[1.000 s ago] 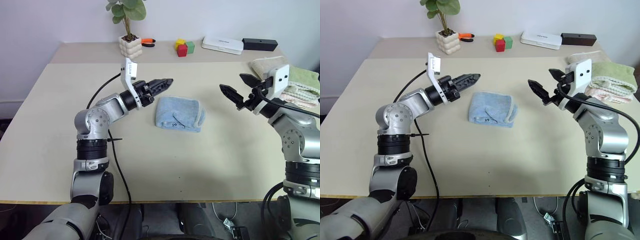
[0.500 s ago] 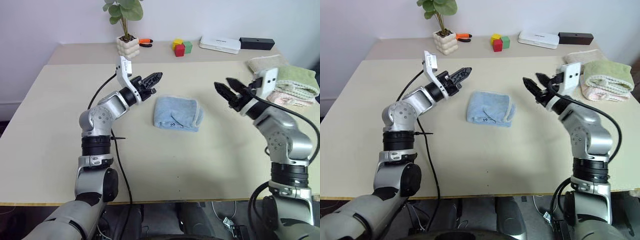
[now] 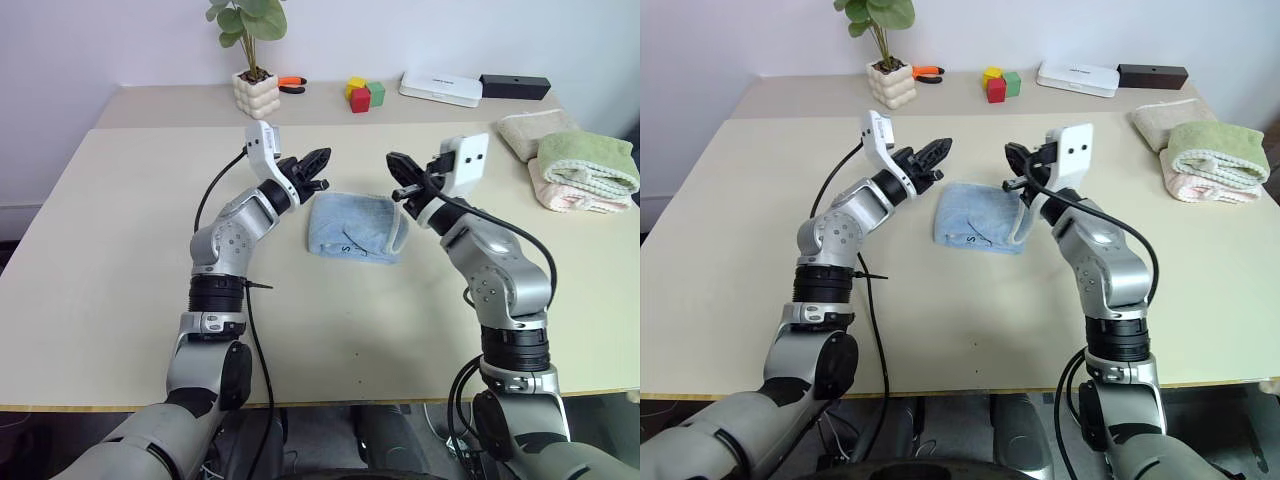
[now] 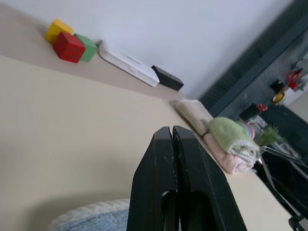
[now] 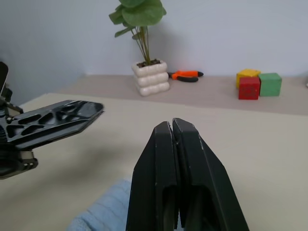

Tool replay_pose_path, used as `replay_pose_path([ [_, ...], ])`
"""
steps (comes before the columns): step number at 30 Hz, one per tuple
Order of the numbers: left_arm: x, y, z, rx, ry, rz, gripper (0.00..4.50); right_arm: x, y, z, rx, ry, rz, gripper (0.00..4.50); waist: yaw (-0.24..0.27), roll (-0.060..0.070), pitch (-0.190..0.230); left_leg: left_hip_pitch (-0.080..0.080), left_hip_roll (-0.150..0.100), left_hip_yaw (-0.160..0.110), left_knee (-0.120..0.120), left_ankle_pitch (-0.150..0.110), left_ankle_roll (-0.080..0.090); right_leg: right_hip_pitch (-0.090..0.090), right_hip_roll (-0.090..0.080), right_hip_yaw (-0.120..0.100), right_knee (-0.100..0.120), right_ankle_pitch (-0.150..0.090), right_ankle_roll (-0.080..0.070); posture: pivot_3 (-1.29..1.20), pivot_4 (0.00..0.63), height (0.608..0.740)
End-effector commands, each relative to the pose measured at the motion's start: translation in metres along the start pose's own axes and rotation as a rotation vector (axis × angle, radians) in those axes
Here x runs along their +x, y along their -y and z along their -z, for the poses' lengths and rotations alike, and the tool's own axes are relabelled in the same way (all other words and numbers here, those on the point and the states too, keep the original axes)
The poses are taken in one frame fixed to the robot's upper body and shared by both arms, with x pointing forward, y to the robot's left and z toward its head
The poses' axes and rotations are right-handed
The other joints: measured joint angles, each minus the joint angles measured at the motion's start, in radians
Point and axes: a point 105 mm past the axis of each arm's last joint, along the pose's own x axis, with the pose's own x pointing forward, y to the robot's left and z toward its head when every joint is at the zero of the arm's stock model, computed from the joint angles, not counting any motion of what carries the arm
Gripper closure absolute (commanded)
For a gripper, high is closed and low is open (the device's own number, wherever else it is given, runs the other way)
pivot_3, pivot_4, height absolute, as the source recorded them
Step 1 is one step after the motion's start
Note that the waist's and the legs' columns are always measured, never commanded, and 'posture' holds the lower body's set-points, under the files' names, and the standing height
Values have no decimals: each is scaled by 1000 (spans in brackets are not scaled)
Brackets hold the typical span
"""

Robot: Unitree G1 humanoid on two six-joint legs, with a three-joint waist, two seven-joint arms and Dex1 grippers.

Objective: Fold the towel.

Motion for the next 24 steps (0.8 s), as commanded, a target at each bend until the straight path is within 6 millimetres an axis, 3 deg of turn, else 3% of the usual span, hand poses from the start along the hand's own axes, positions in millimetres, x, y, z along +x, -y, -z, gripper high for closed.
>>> replay_pose_path([
  [1,4,6,2,29,11,16,4500,4,-3,1,-31,3,61,4460,1,0,0,0,0,0,0,0,0,0,0,0,0,0,0,0,150,740],
  [4,5,7,8,22,0,17,4500,5,-2,12,-55,-41,94,4460,2,0,0,0,0,0,0,0,0,0,0,0,0,0,0,0,150,740],
  [9,4,3,53,81,-117,2,4500,3,1,52,-76,-155,174,4460,2,0,0,0,0,0,0,0,0,0,0,0,-1,0,0,0,150,740],
  [12,2,5,71,109,-165,21,4500,2,0,64,-103,-188,189,4460,0,0,0,0,0,0,0,0,0,0,0,0,0,0,0,0,150,740],
  [18,-10,-9,89,132,-229,-25,4500,-5,11,86,-122,-253,255,4460,1,0,0,0,0,0,0,0,0,-1,0,0,0,0,0,0,150,740],
  [24,-25,-24,92,150,-256,-57,4500,-16,25,99,-148,-297,305,4460,1,0,0,0,0,0,0,0,0,-1,0,0,0,0,0,0,150,740],
])
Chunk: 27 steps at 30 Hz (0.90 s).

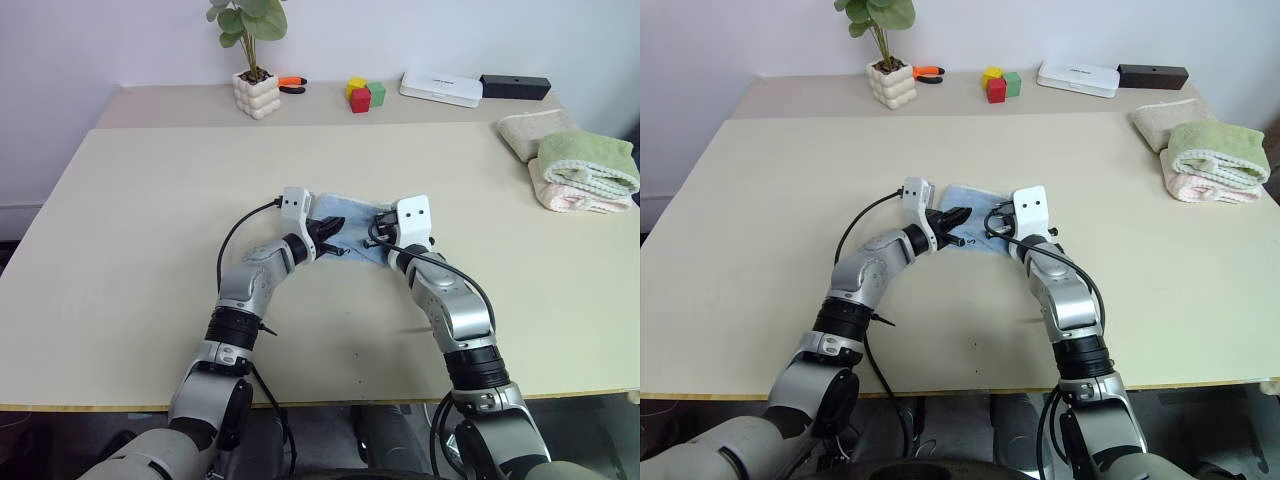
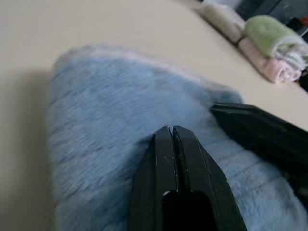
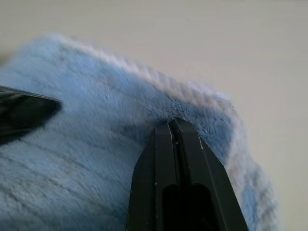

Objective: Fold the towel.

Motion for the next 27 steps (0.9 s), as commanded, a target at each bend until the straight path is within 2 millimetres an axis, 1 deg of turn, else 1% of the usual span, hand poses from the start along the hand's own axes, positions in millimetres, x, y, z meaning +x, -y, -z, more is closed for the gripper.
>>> replay_pose_path([
  [1,-13,-10,0,37,-4,-14,4500,-3,16,3,-29,1,45,4460,0,0,0,0,0,0,0,0,0,0,0,0,0,0,0,0,150,740],
  [3,-20,-18,3,52,-17,-29,4500,-5,19,4,-32,1,40,4460,-1,0,0,1,0,0,0,0,0,0,0,0,0,0,0,0,150,740],
  [5,-22,-19,4,56,-20,-31,4500,-5,20,5,-33,2,39,4460,0,0,0,1,0,0,0,0,0,1,0,0,0,0,0,0,150,740],
  [7,-30,-30,4,75,-28,-60,4500,-7,21,5,-19,3,3,4460,0,0,0,1,0,0,0,0,0,1,0,0,0,0,0,0,150,740],
  [9,-34,-34,3,82,-30,-71,4500,-7,22,5,-9,3,-16,4460,-1,0,0,2,0,0,0,0,0,2,0,0,0,0,0,0,150,740],
  [12,-34,-31,-7,46,8,-38,3729,-6,19,0,9,20,-32,3706,0,0,0,2,0,0,0,0,0,2,0,0,0,0,0,0,150,740],
  [13,-34,-29,-11,44,19,-24,3309,-5,18,-2,13,24,-37,3317,0,0,0,2,0,0,0,0,0,2,0,0,0,0,0,0,150,740],
  [15,-34,-27,-13,46,26,-11,2367,-5,17,-3,16,27,-41,2366,0,0,0,2,0,0,0,0,0,2,0,0,0,0,0,0,150,740],
  [17,-36,-29,-17,51,34,-18,1350,-5,20,-5,19,32,-41,1306,0,0,0,2,0,0,0,0,0,2,0,0,0,0,0,0,150,740],
  [18,-36,-29,-18,52,35,-20,944,-6,20,-5,20,33,-41,919,0,0,0,2,0,0,0,0,0,2,0,0,0,0,0,0,150,740],
  [19,-36,-29,-19,52,36,-20,413,-6,21,-6,21,34,-41,369,-1,0,0,2,0,0,0,0,0,2,0,0,0,0,0,0,150,740],
  [20,-36,-29,-19,52,36,-20,65,-6,21,-6,21,34,-41,25,-2,0,0,2,0,0,0,0,0,2,0,0,0,0,0,0,150,740],
  [24,-39,-29,-23,45,50,3,65,-7,26,-11,40,40,-44,25,-1,0,0,2,0,0,0,0,0,2,0,0,0,0,0,0,150,740],
  [27,-46,-22,-37,119,81,51,65,-11,31,-25,182,30,-92,25,0,0,0,2,0,0,0,0,0,2,0,0,0,0,0,0,150,740],
])
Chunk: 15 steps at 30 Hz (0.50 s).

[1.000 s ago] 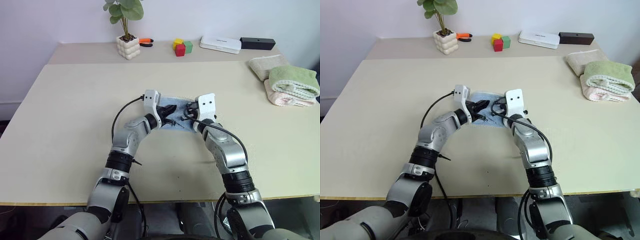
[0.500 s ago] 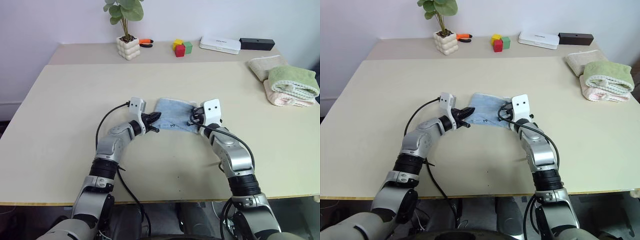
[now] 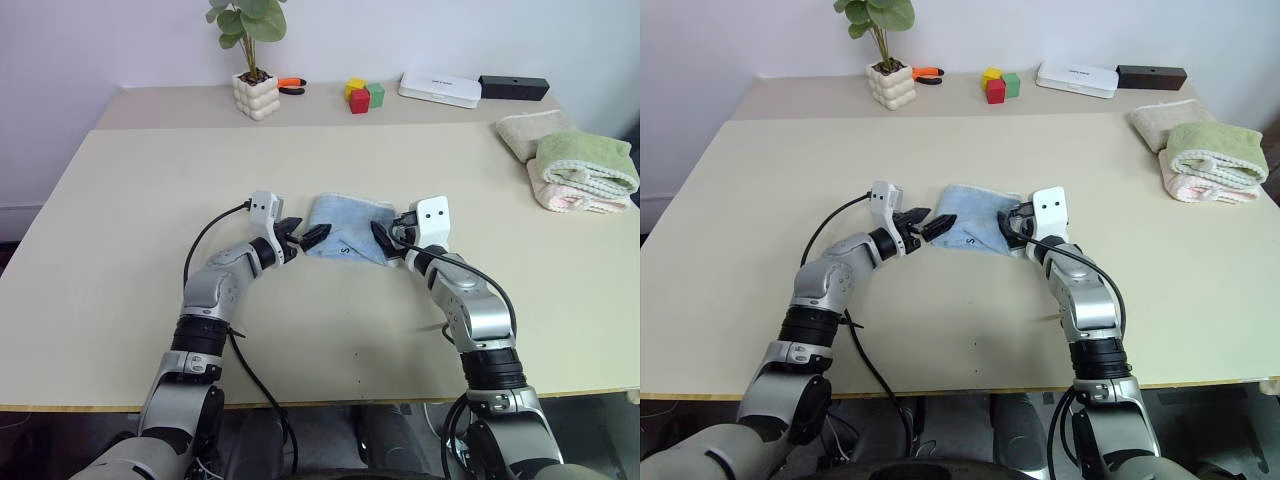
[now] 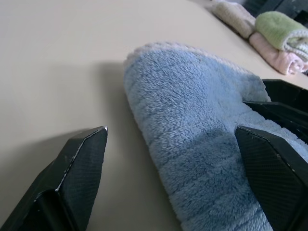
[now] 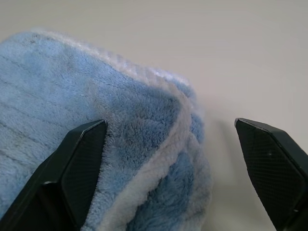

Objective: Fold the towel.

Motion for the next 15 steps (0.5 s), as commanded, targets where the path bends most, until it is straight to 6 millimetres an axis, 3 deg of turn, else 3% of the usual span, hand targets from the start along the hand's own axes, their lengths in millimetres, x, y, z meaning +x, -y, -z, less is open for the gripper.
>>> replay_pose_path([
  [1,-11,11,-32,87,92,95,65,-7,3,-34,179,46,-73,25,0,0,0,0,0,0,0,0,0,0,0,0,0,0,0,0,150,740],
  [9,-30,14,-61,125,165,205,65,-13,-9,-48,398,-76,-207,25,-2,0,0,-1,0,0,-1,0,0,-1,0,0,0,0,0,0,150,740],
  [15,-45,15,-75,208,203,260,65,-12,-13,-31,385,-194,-196,25,-1,0,0,-1,0,0,-2,0,0,-2,0,0,-1,0,0,0,150,740],
])
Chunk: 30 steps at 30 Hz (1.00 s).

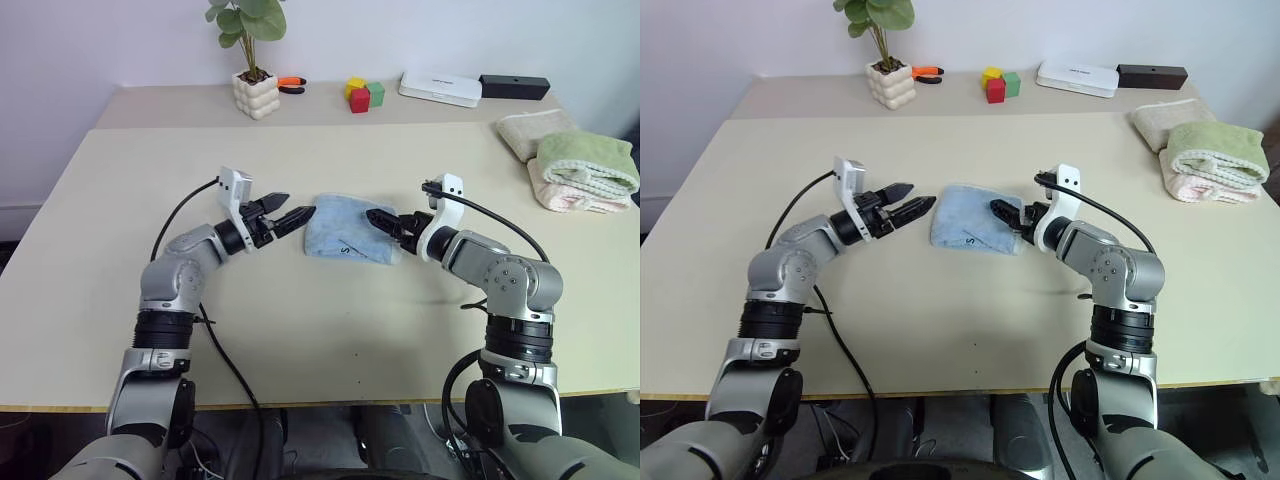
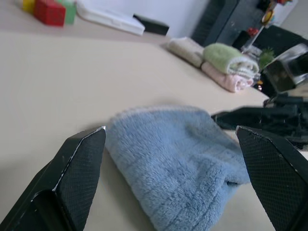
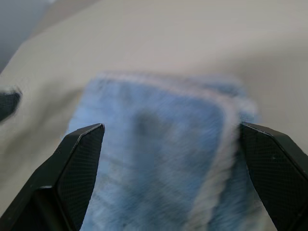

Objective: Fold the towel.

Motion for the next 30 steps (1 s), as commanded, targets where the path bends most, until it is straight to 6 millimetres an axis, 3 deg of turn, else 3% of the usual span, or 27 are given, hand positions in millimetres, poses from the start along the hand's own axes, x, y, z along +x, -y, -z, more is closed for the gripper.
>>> replay_pose_path([
  [1,-8,12,-26,143,73,79,65,1,2,-1,-24,-4,40,25,1,0,0,-1,0,0,0,0,0,-1,0,0,0,0,0,0,150,740],
  [6,-19,17,-20,184,20,122,65,6,15,8,-49,-33,120,25,-1,0,0,-1,0,0,-2,0,0,-1,0,0,0,0,0,0,150,740],
  [10,-29,19,-20,180,-5,152,65,8,3,16,-17,-63,43,25,-2,0,0,0,0,0,-2,0,0,-1,0,0,0,0,0,0,150,740],
  [21,-30,19,-20,178,-7,155,65,8,3,16,-17,-64,42,25,-2,0,0,0,1,0,-3,0,0,-2,0,0,0,0,0,0,150,740],
  [24,-39,14,-23,217,-32,144,0,11,-16,1,158,-8,-101,831,-9,0,0,0,1,0,-3,0,0,-2,1,0,0,0,0,0,150,740],
  [30,-36,14,-19,208,-24,156,0,5,-7,0,171,5,-70,3939,-5,1,0,-1,2,0,-4,0,0,-3,1,0,0,0,0,0,150,740],
])
